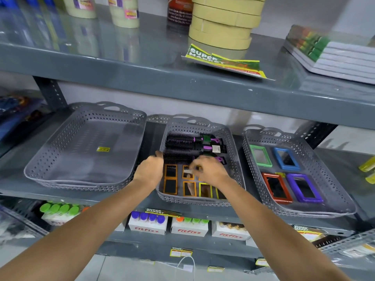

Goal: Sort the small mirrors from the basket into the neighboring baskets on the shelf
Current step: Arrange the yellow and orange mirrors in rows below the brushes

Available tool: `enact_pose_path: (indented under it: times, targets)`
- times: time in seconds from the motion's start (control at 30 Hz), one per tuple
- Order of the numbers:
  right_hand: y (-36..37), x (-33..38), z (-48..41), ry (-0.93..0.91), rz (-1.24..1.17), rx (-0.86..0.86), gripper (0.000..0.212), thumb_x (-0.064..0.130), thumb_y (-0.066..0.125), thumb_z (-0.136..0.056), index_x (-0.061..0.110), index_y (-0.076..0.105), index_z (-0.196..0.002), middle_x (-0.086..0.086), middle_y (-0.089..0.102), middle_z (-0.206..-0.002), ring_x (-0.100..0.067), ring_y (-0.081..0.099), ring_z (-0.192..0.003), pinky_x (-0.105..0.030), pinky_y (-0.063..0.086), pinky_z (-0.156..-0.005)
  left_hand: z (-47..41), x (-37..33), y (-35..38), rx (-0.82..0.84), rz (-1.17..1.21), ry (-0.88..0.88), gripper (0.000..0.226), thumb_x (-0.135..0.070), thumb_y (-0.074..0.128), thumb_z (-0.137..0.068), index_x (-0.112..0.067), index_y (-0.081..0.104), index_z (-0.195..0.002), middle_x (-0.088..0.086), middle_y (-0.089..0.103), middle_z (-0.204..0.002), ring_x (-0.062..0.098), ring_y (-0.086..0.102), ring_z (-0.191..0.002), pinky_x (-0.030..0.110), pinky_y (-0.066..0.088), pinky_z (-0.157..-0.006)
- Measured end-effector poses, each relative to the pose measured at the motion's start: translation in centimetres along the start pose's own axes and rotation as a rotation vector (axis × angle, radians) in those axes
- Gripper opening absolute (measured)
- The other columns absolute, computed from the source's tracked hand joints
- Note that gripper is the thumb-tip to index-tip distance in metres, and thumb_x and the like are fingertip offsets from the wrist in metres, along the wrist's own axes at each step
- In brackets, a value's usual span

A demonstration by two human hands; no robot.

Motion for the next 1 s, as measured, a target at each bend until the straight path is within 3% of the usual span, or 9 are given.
enact_pose_path:
  times: [0.1, 0.2, 0.33, 0.47, 0.57, 0.83, 1.0]
  targets:
    - [-2.9, -2.2, 1.5, 0.082, -0.198, -0.233, 0.025, 0.033, 0.061, -0.089, 0.021, 0.068, -0.110, 0.003, 0.066, -0.115, -0.015, 0.063, -0.102, -0.026, 0.048, -0.093, -0.1, 0.3, -0.5, -0.050, 0.093, 0.000, 0.027, 0.001, 0.042, -0.090, 0.000, 0.048, -0.117, 0.022, 0.058, -0.112, 0.040, 0.062, -0.094, 0.043, 0.050, -0.072]
    - [-5.1, -5.6, 3.2, 0.171, -0.124, -0.371, 0.032, 0.032, 0.057, -0.092, 0.016, 0.062, -0.120, -0.003, 0.062, -0.127, -0.021, 0.057, -0.118, -0.029, 0.042, -0.100, -0.4, 1.0, -0.3, -0.127, 0.134, 0.072, 0.033, -0.009, 0.042, -0.095, -0.001, 0.047, -0.126, 0.018, 0.048, -0.129, 0.035, 0.053, -0.111, 0.040, 0.047, -0.087]
    - [-4.9, -8.1, 5.1, 0.355, -0.118, -0.288, 0.046, 0.028, 0.049, -0.097, 0.008, 0.044, -0.138, -0.014, 0.046, -0.145, -0.030, 0.045, -0.133, -0.038, 0.038, -0.108, -0.5, 0.6, 0.3, -0.148, 0.280, 0.080, 0.040, -0.016, 0.038, -0.098, 0.005, 0.043, -0.131, 0.023, 0.041, -0.138, 0.036, 0.044, -0.125, 0.042, 0.040, -0.101]
    - [-3.0, -8.3, 6.6, 0.381, -0.199, -0.232, 0.042, 0.017, 0.041, -0.100, 0.001, 0.042, -0.138, -0.018, 0.053, -0.138, -0.030, 0.053, -0.125, -0.031, 0.040, -0.104, 0.3, 0.0, 1.7, -0.049, 0.419, 0.015, 0.052, -0.024, 0.031, -0.100, 0.003, 0.024, -0.144, 0.020, 0.024, -0.151, 0.030, 0.026, -0.139, 0.038, 0.026, -0.112]
    - [-1.9, -8.6, 7.0, 0.423, -0.275, -0.252, 0.040, 0.018, 0.035, -0.101, 0.001, 0.043, -0.137, -0.020, 0.061, -0.128, -0.032, 0.059, -0.115, -0.032, 0.045, -0.095, 0.5, 0.1, 1.8, -0.036, 0.461, 0.012, 0.053, -0.026, 0.030, -0.100, 0.001, 0.021, -0.145, 0.019, 0.021, -0.153, 0.029, 0.021, -0.141, 0.036, 0.019, -0.114]
    - [-1.5, -8.0, 7.4, 0.468, -0.390, -0.328, 0.039, 0.019, 0.035, -0.102, 0.004, 0.046, -0.137, -0.018, 0.063, -0.126, -0.031, 0.061, -0.113, -0.029, 0.045, -0.093, 0.7, 0.3, 1.3, -0.058, 0.513, -0.002, 0.048, -0.021, 0.035, -0.100, -0.001, 0.029, -0.143, 0.023, 0.033, -0.147, 0.037, 0.037, -0.132, 0.040, 0.027, -0.112]
    - [-3.0, -8.3, 8.3, 0.402, -0.379, -0.326, 0.039, 0.020, 0.040, -0.100, 0.005, 0.047, -0.136, -0.015, 0.061, -0.130, -0.028, 0.057, -0.119, -0.029, 0.042, -0.099, 0.6, -0.4, 1.1, -0.037, 0.360, 0.013, 0.063, -0.035, 0.034, -0.098, 0.001, 0.015, -0.146, 0.021, 0.017, -0.154, 0.030, 0.016, -0.142, 0.044, 0.024, -0.114]
Point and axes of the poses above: each hand's wrist, its own z-axis away from the middle knuckle, its own y-axis out of the palm, x = y × z, the point moved 2 cm from there along -z, towards the middle knuckle
